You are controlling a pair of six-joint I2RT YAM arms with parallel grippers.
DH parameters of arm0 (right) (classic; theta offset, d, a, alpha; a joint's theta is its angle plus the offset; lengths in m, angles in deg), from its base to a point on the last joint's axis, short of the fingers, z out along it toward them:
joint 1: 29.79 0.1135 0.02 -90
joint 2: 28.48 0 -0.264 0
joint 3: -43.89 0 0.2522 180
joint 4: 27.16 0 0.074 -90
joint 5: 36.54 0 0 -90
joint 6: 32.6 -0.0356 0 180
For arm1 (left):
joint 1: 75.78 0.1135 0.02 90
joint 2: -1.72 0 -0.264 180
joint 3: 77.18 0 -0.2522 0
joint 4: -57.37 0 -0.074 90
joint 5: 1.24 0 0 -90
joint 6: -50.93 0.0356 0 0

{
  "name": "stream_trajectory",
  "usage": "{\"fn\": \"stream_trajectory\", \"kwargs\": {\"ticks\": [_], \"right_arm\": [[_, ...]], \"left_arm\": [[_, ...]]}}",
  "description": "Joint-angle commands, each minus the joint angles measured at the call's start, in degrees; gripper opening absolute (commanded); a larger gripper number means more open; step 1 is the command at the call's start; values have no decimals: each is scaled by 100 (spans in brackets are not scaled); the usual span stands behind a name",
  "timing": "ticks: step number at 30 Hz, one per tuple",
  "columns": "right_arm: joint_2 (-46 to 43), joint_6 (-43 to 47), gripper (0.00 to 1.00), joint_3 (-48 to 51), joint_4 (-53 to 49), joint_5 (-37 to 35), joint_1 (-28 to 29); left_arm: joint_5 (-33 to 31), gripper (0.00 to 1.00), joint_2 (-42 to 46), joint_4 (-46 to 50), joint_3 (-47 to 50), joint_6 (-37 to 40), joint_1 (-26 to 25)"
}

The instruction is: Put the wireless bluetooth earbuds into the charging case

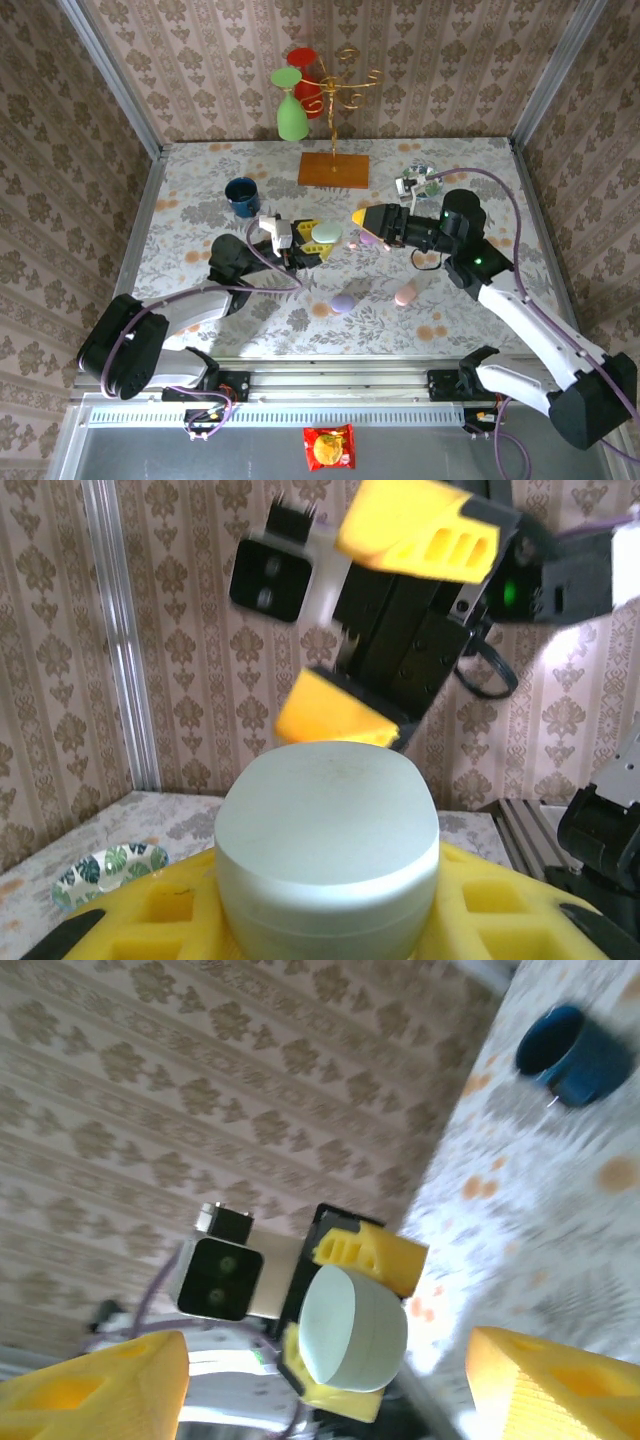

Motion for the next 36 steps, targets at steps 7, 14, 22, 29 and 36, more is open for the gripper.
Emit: {"fn": "stream_trajectory", "kwargs": {"ticks": [7, 14, 22, 29, 36], "right_arm": [[-202, 4698, 86, -314, -1637, -1445, 809], [247, 5275, 88, -353, -1280, -2129, 1232], [461, 5082, 87, -358, -947, -2502, 1286], [399, 4784, 86, -306, -772, -2829, 1242], [570, 4576, 85, -401, -725, -2976, 1199]], "left_arm": [[432, 37, 42, 480, 95, 43, 86], [566, 37, -68, 405, 42, 39, 86], [664, 37, -126, 301, 0, -12, 90], [662, 37, -89, 249, 99, -8, 88], [734, 37, -6, 234, 118, -37, 90]]}}
